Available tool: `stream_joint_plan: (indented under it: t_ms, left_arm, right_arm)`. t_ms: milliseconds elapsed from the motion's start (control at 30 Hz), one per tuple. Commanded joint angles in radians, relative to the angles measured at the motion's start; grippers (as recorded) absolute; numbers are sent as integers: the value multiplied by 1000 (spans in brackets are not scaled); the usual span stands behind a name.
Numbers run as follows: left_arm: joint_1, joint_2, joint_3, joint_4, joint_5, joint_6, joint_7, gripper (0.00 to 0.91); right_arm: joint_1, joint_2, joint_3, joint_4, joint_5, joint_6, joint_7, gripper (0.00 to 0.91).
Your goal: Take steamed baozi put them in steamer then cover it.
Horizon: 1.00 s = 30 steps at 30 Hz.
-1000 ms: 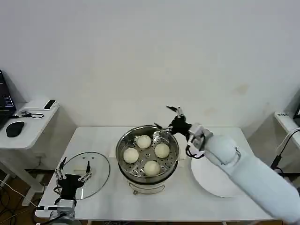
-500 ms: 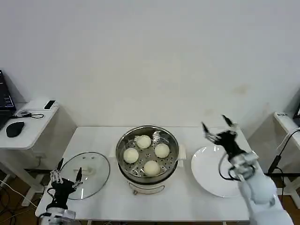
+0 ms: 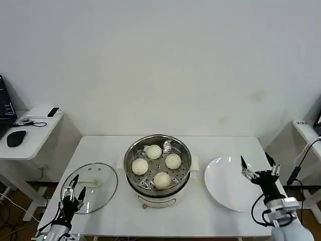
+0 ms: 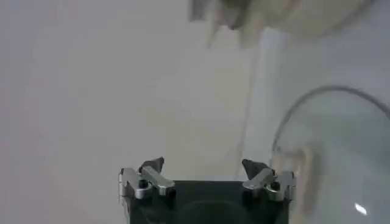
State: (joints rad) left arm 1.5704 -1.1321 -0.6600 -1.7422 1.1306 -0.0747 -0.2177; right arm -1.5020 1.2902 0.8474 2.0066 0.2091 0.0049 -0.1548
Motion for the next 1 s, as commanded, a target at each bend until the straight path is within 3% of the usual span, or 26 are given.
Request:
stream_joint_plan:
  t_ms: [33, 933, 967, 1000]
  left_arm:
    - [-103, 28, 56, 151, 161, -10, -15, 907]
    - [-317, 52, 139, 310, 152, 8, 9, 907]
    - [-317, 50, 139, 312, 153, 9, 12, 887]
    - [-318, 49, 139, 316, 153, 9, 13, 746]
  right_arm:
    - [-88, 43, 60, 20, -13, 19, -3, 907]
    - [-140, 73, 58, 5, -43, 46, -9, 907]
    - [-140, 73, 58, 4, -44, 46, -9, 907]
    - [-141, 73, 57, 4, -44, 46, -9, 907]
